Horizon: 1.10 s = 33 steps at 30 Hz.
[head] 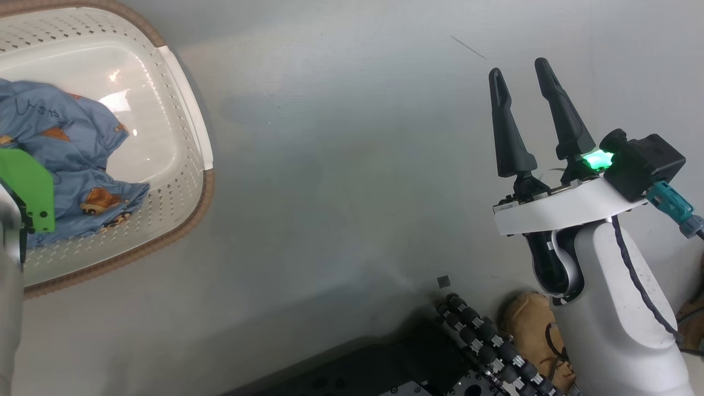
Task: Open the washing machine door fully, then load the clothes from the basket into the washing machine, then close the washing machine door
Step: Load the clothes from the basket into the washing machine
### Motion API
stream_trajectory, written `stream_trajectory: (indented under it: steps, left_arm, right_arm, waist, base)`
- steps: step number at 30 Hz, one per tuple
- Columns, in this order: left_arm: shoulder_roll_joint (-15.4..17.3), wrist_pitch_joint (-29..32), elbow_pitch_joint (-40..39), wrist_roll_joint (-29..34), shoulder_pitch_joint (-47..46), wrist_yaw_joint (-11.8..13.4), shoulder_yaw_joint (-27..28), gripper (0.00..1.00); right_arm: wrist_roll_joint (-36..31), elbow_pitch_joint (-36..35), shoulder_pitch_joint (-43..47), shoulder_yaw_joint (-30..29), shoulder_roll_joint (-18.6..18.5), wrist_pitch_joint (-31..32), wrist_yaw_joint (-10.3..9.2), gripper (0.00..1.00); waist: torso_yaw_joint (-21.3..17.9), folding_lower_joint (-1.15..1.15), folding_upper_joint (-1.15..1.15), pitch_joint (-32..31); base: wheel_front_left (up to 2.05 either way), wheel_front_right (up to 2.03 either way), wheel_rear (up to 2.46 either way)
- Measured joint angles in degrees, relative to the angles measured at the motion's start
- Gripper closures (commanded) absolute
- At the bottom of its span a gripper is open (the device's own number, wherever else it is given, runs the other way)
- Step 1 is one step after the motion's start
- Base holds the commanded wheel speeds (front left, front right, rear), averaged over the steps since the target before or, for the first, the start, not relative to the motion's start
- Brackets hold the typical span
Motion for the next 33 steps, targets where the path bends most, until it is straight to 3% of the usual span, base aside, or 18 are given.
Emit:
stream_trajectory:
  steps: [13, 17, 19, 23, 27, 30, 33]
  left_arm:
    - [-0.15, 0.04, 1.52, 0.00, -1.39, -1.05, -0.36, 0.03]
    - [-0.30, -0.21, 1.69, -0.01, -1.97, -1.25, -0.38, 0.30]
    - [-0.43, -0.29, 1.85, -0.01, -2.12, -1.55, -0.51, 0.49]
    - [-0.78, -0.53, 2.09, -0.02, -2.41, -2.02, -0.77, 0.56]
    - [-1.22, -0.96, 2.45, -0.13, -2.71, -2.50, -0.81, 0.70]
    - [-1.51, -1.14, 2.70, -0.44, -3.08, -3.02, -0.82, 0.96]
    - [-1.69, -1.53, 2.98, -0.44, -3.27, -3.09, -0.94, 1.00]
  right_arm:
    - [0.08, -0.03, -0.01, -0.34, 0.01, 0.00, 0.00, 0.00]
    - [0.07, -0.15, -0.03, -0.80, 0.01, 0.00, 0.00, 0.00]
    - [0.04, -0.23, -0.04, -0.98, 0.01, 0.00, 0.00, 0.00]
    - [-0.01, -0.30, -0.04, -1.21, 0.01, 0.00, 0.00, 0.00]
    - [-0.01, -0.33, -0.05, -1.43, 0.01, 0.00, 0.00, 0.00]
    - [-0.01, -0.33, -0.05, -1.60, 0.01, 0.00, 0.00, 0.00]
    - [-0.01, -0.33, -0.09, -1.81, 0.01, 0.00, 0.00, 0.00]
  waist:
    - [-0.39, 0.00, 0.00, 0.88]
    - [-0.22, 0.00, 0.00, 1.08]
    - [-0.12, 0.00, 0.00, 1.18]
    - [0.08, 0.00, 0.00, 1.38]
    - [0.28, 0.00, 0.00, 1.59]
    - [0.42, 0.00, 0.00, 1.74]
    - [0.60, 0.00, 0.00, 1.82]
  base:
    - [0.00, 0.00, 0.00]
    - [0.00, 0.00, 0.00]
    - [0.00, 0.00, 0.00]
    - [0.00, 0.00, 0.00]
    - [0.00, 0.00, 0.00]
    - [0.00, 0.00, 0.00]
    - [0.00, 0.00, 0.00]
